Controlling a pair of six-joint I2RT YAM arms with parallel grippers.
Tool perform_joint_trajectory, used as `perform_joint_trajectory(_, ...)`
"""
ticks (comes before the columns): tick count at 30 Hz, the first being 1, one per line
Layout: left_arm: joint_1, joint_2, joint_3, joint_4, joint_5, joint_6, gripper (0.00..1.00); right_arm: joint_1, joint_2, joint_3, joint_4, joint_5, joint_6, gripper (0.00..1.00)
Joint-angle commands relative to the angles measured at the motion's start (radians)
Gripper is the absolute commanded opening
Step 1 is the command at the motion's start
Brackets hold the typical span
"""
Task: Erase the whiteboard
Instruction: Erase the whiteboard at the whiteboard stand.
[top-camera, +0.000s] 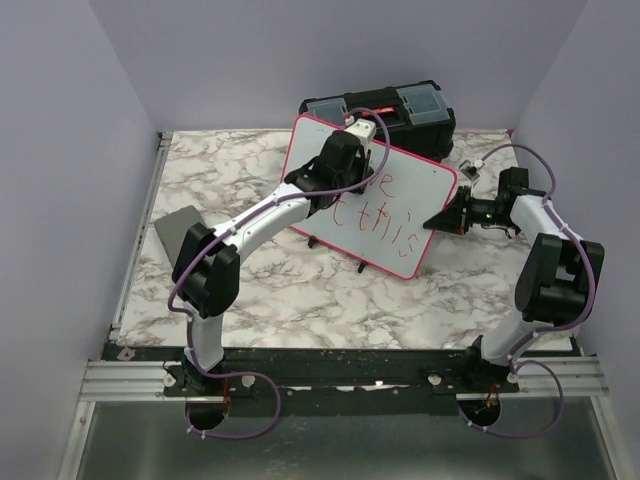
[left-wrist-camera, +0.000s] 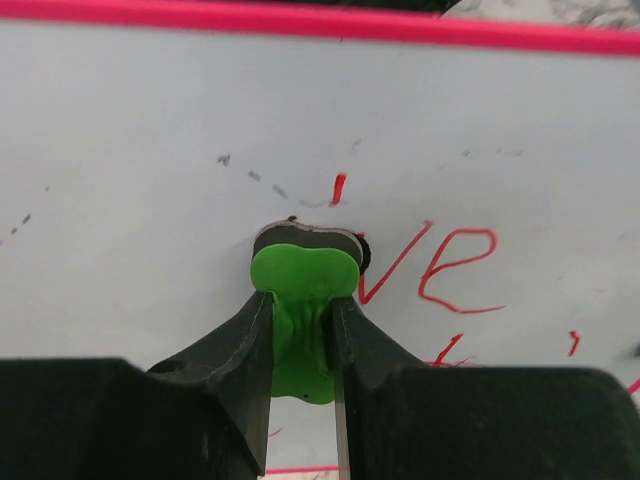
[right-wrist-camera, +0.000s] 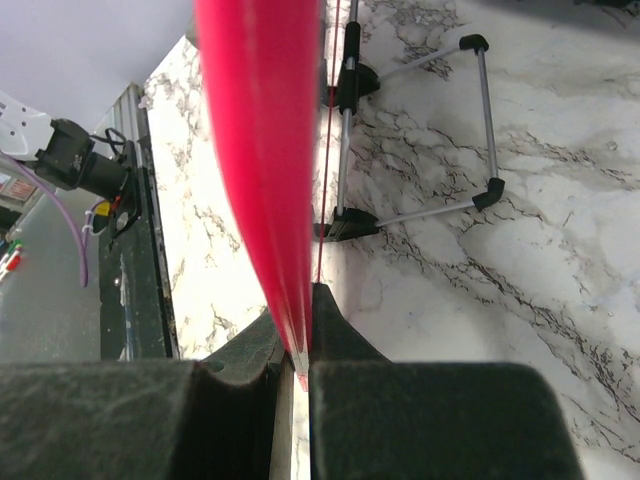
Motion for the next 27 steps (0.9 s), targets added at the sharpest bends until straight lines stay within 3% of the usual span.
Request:
perform_joint_trajectory(1, 0.008, -0.035, -0.115, -0.022, -0.110, 0.071, 0.00, 0.009, 0.000, 0.032, -0.035, -0.061, -0.040, 0.01)
perform_joint_trajectory(6, 0.045, -0.025, -0.058, -0.059, -0.116, 0.065, 0.00, 0.009, 0.006, 0.039, -0.058, -0.065, -0.059, 0.01)
perform_joint_trajectory(18, 0.040, 0.143, 0.325, -0.205, -0.123, 0.054, 0.00, 0.009, 0.003, 0.044, -0.074, -0.067, -0.073, 0.01)
perform_joint_trajectory(27, -0.042, 0.130, 0.236, -0.161, -0.085, 0.095, 0.00, 0.009, 0.012, 0.053, -0.099, -0.070, -0.097, 0.01)
